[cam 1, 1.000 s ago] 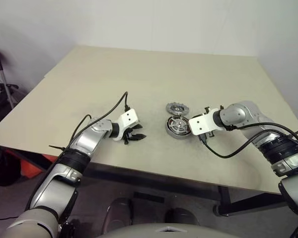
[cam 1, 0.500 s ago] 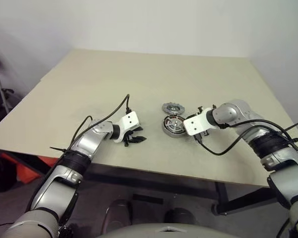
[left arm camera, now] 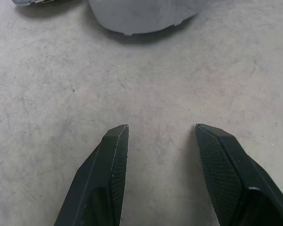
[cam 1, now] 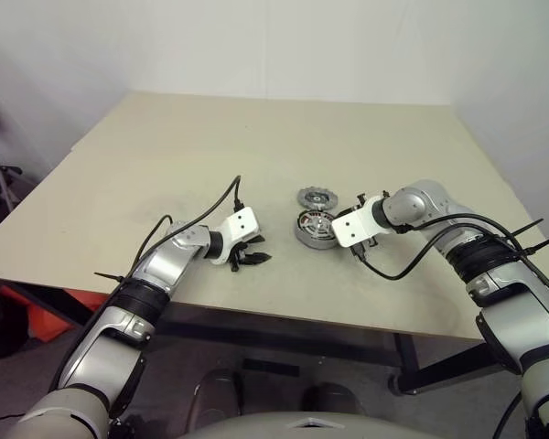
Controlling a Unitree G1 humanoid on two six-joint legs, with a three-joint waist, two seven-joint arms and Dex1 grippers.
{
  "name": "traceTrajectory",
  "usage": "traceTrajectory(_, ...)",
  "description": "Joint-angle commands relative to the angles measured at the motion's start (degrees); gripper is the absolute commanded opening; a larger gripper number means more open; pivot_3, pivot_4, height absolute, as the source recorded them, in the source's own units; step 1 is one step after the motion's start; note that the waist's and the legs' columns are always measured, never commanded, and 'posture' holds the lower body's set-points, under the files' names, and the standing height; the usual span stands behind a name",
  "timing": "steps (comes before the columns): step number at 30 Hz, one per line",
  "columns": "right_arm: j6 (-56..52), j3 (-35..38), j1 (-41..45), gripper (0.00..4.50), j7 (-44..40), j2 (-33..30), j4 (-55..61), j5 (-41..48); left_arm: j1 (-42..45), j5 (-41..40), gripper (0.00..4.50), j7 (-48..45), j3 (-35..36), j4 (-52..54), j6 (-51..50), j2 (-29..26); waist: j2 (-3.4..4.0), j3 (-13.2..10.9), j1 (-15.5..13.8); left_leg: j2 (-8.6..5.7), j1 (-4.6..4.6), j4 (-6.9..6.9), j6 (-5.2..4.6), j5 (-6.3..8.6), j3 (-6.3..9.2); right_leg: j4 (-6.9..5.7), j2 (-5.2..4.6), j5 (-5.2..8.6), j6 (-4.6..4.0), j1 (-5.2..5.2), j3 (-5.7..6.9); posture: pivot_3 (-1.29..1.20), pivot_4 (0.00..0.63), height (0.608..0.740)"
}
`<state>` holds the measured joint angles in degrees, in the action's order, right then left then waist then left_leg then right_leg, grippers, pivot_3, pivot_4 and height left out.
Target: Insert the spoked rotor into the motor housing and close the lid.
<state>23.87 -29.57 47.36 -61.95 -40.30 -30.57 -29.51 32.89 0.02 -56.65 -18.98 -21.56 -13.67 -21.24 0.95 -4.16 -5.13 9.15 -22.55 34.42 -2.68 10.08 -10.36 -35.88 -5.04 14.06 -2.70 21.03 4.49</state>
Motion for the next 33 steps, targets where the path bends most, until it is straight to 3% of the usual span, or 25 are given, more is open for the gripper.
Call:
traceTrajectory(1, 0.0, 0.7, 0.4, 1.90, -1.2, 1.1, 3.3, 1.7, 0.4, 0.3, 2.40, 0.7, 0.6, 0.0, 0.4, 0.0, 0.00, 0.0, 0.0, 0.02, 0.00, 0.00, 0.00, 0.00, 0.00, 0.00, 0.01, 0.00, 0.00, 0.00, 0.00, 0.00, 0.000, 0.740)
traceTrajectory(4, 0.6, -0.3, 0.1, 1.73, -1.1, 1.4, 1.4, 0.6, 0.6, 0.4, 2.40, 0.9, 0.5, -0.2, 0.6, 0.2, 0.00, 0.0, 0.0, 0.03, 0.00, 0.00, 0.01, 0.00, 0.00, 0.01, 0.03, 0.00, 0.00, 0.01, 0.00, 0.00, 0.000, 0.740)
traceTrajectory(9, -0.1, 0.1, -2.3, 0.47, -2.9, 0.8, 5.4, 1.9, 0.6, 0.5, 2.40, 1.1, 0.7, 0.4, 0.2, 0.2, -0.01, 0.0, -0.1, 0.04, 0.20, 0.00, 0.02, 0.00, 0.00, 0.03, 0.04, 0.00, -0.01, -0.18, 0.00, 0.00, 0.000, 0.740)
traceTrajectory(18, -11.0, 2.7, -6.1, 0.47, -10.3, 3.1, 20.1, 9.6, -0.5, 0.8, 2.40, 1.8, 0.7, 1.5, -0.1, -0.1, 0.00, 0.0, -0.2, 0.07, 0.24, -0.14, 0.03, 0.00, -0.02, 0.10, 0.08, 0.01, -0.01, -0.18, -0.02, 0.00, 0.000, 0.740)
traceTrajectory(33, -17.1, 4.0, -2.6, 0.47, -5.4, 9.7, 13.2, 8.9, -0.9, 0.8, 2.40, 2.4, 1.0, 1.3, -0.2, -0.7, 0.00, 0.0, -0.2, 0.08, 0.20, -0.15, 0.16, -0.08, -0.02, 0.05, 0.08, 0.00, -0.02, -0.09, -0.03, 0.00, 0.000, 0.740)
